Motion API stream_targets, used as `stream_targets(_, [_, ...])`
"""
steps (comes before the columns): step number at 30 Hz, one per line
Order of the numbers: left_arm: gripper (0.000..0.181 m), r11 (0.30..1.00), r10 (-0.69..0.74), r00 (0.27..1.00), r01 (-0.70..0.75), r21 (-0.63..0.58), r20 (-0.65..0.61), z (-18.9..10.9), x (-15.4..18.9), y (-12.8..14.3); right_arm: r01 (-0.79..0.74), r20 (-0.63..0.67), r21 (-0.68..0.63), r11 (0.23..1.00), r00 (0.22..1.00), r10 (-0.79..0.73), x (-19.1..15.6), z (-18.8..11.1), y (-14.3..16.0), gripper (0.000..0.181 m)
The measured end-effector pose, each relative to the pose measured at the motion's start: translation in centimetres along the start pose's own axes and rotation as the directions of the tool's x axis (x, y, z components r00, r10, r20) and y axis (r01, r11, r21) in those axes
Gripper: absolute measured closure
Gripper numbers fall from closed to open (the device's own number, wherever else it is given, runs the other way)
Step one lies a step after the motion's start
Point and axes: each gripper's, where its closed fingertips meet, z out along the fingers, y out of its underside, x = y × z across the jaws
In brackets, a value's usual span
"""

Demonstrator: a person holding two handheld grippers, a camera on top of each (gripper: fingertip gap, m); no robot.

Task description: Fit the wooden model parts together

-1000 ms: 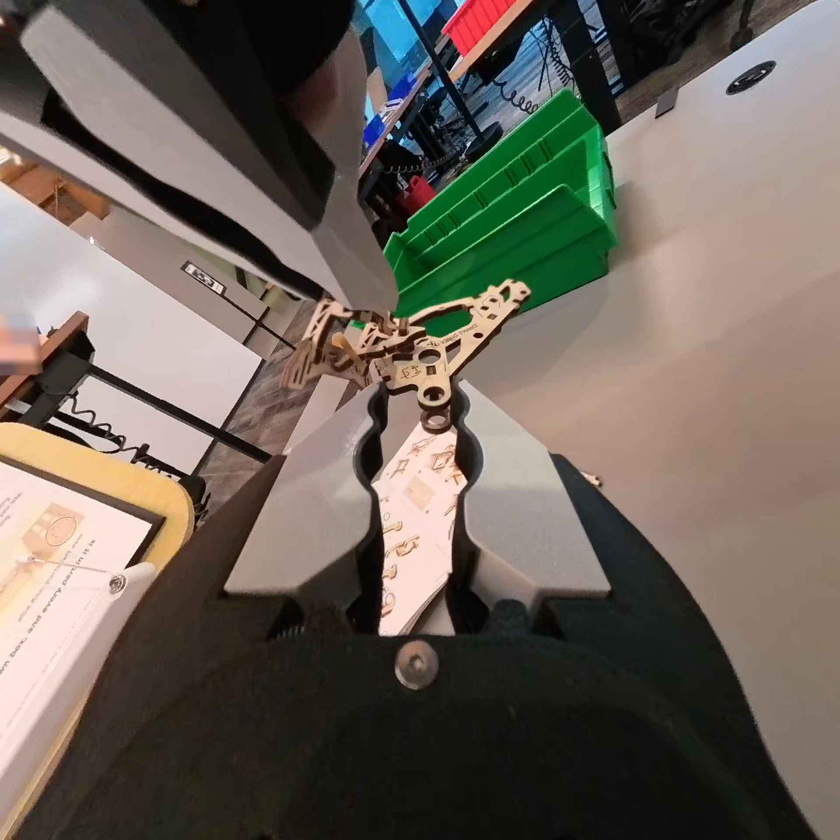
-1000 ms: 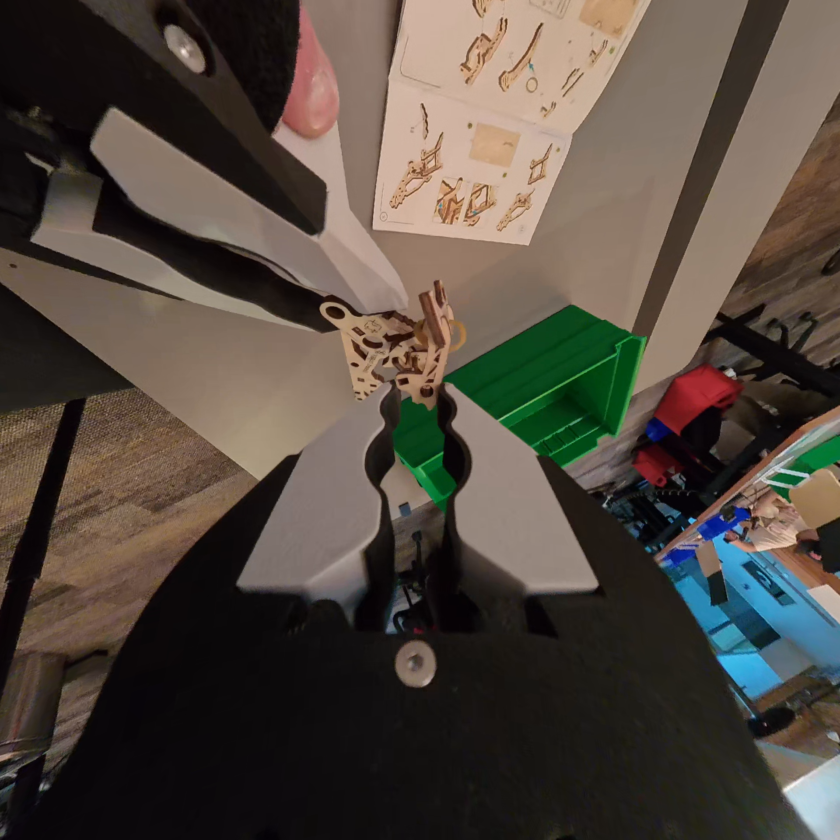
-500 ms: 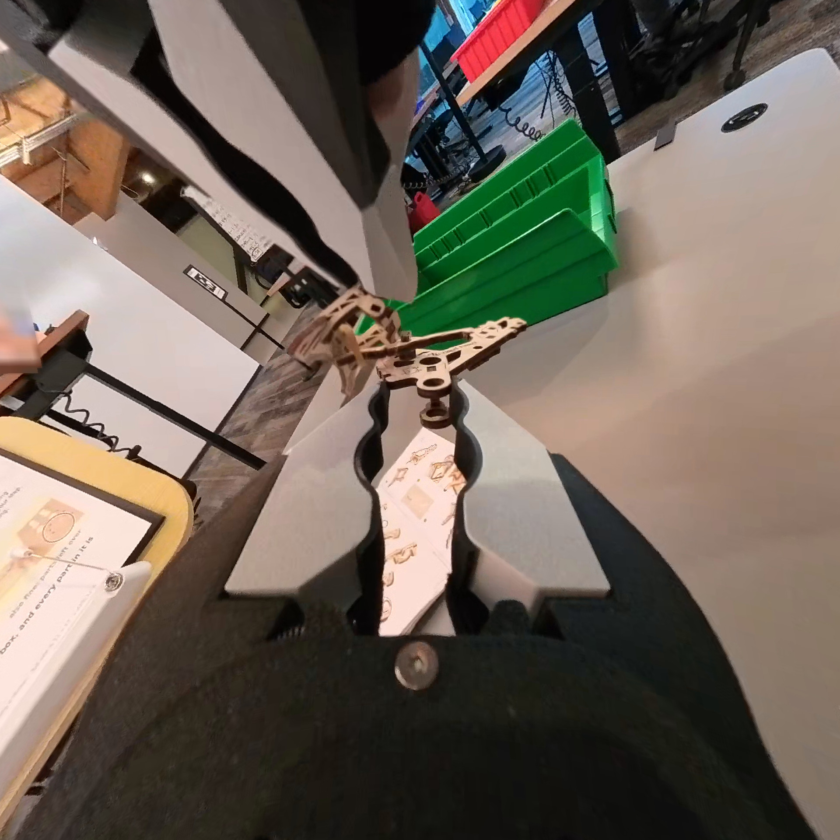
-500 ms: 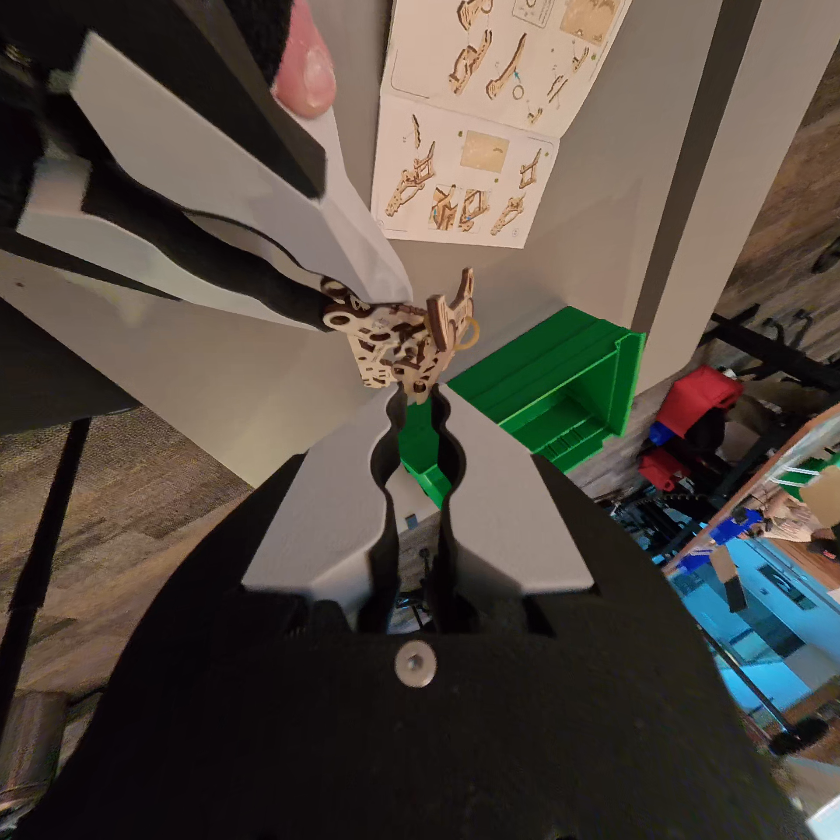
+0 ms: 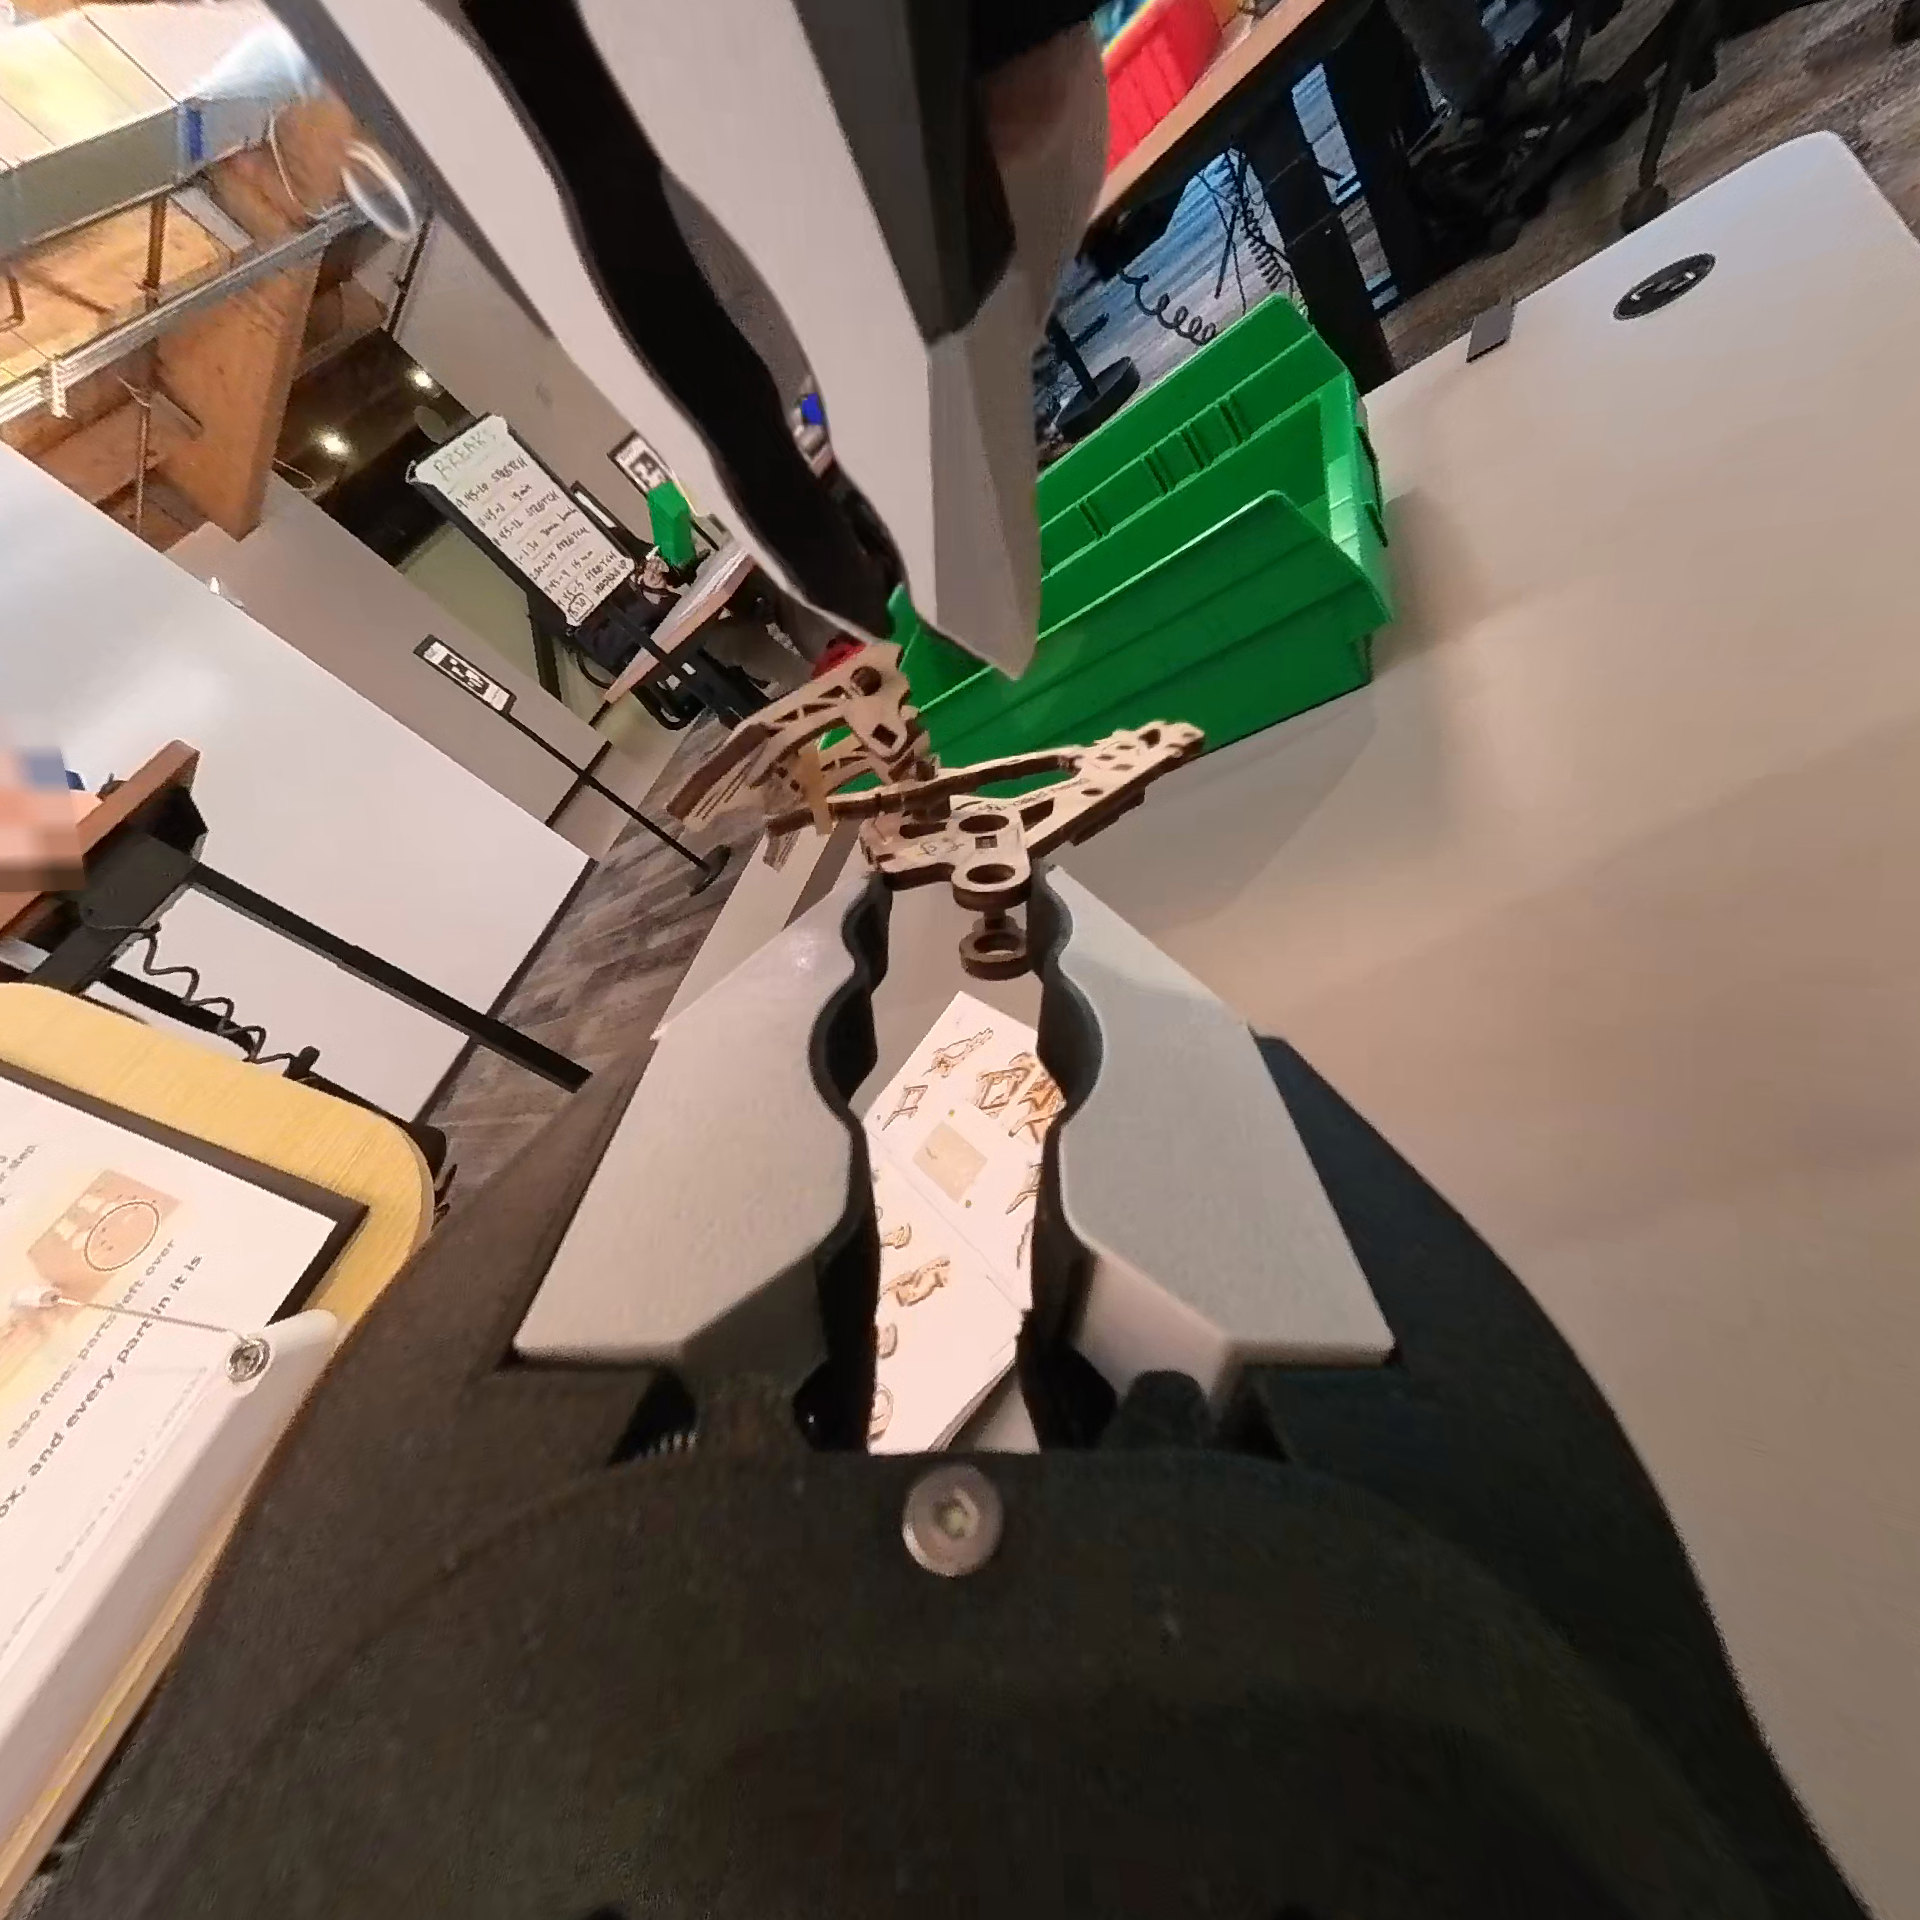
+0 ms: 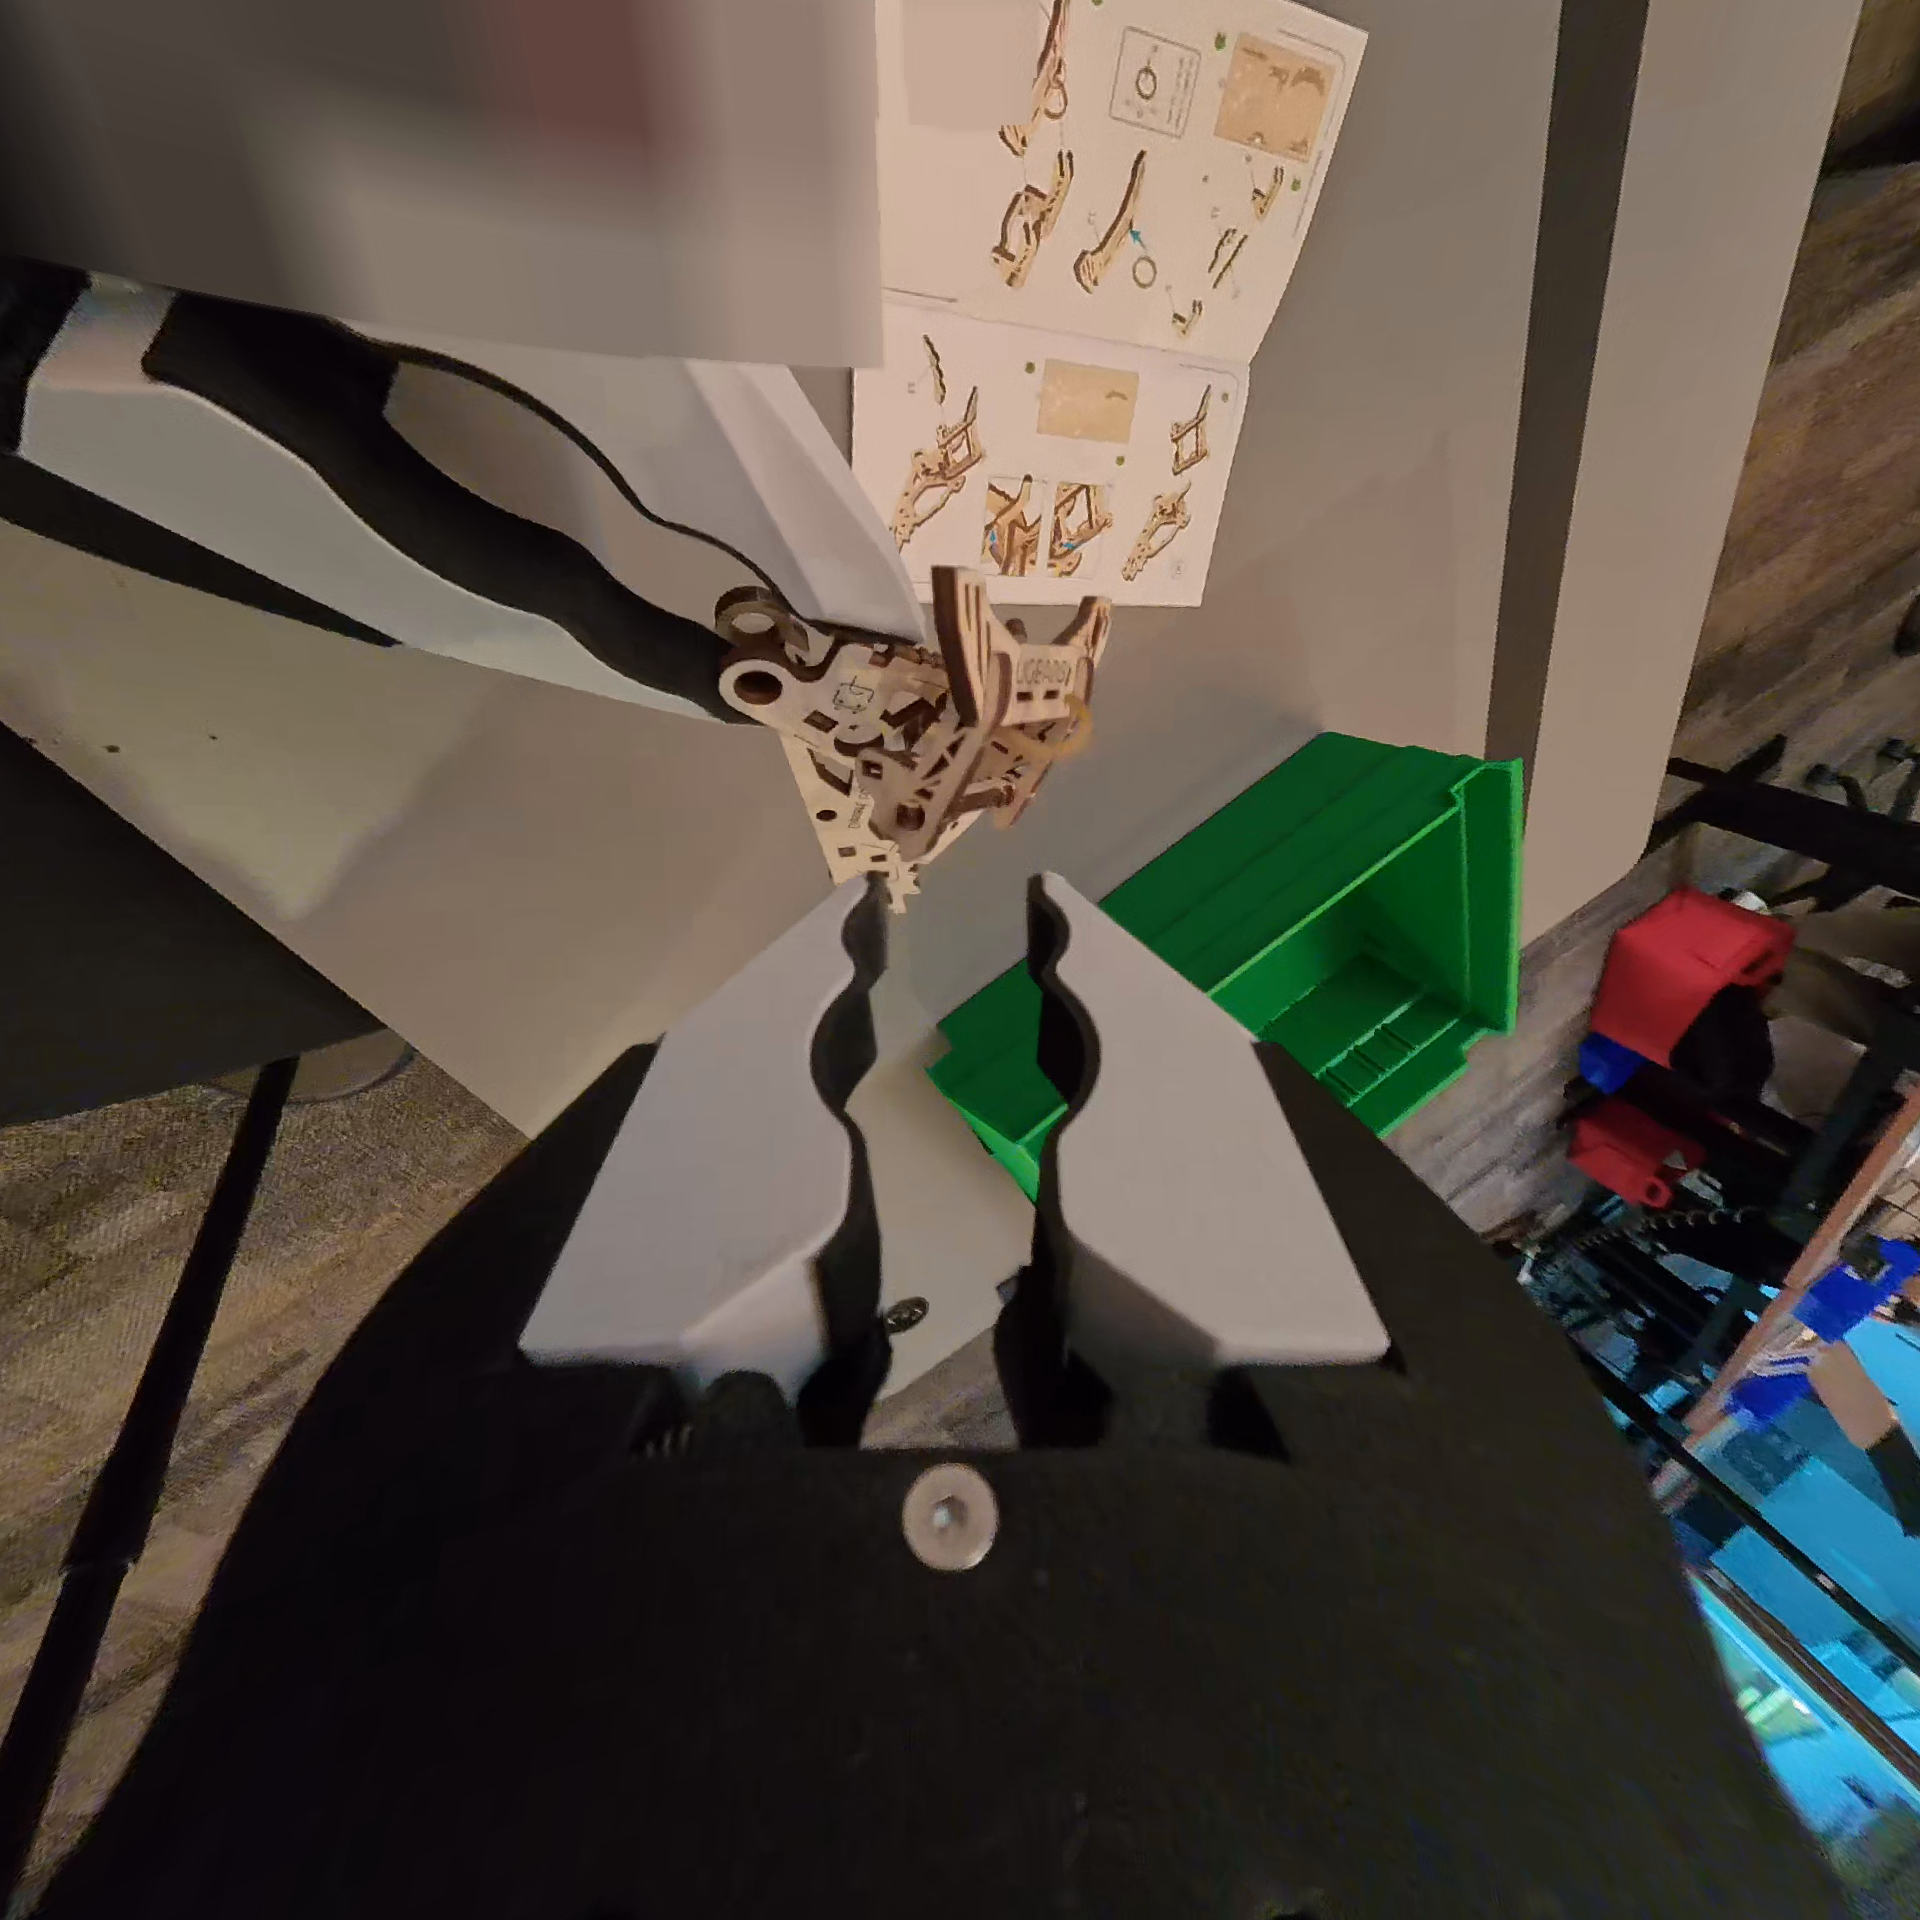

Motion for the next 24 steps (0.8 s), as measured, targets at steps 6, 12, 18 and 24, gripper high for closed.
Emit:
stream_targets(6, [0.158,1.0,0.007,1.0,-0.007,0.008,-0.004,-0.1,0.1,-0.2,-0.151,0.141,0.214,0.965,0.982,0.122,-0.4,-1.3,-1.9,0.126])
stream_targets(12, [0.157,0.999,0.032,0.999,-0.032,0.009,0.003,-0.2,0.2,-0.5,-0.291,0.241,0.264,0.92,0.943,0.229,-0.1,-0.6,-2.5,0.138])
stream_targets(18, [0.157,0.999,0.033,0.999,-0.033,0.016,0.005,-0.3,0.2,-0.7,-0.298,0.236,0.266,0.917,0.942,0.238,-0.2,-0.5,-2.4,0.168])
stream_targets(24, [0.157,0.999,0.032,0.999,-0.032,0.031,0.008,-0.4,0.2,-1.1,-0.369,0.356,0.32,0.873,0.901,0.25,-0.4,-1.5,-2.6,0.169])
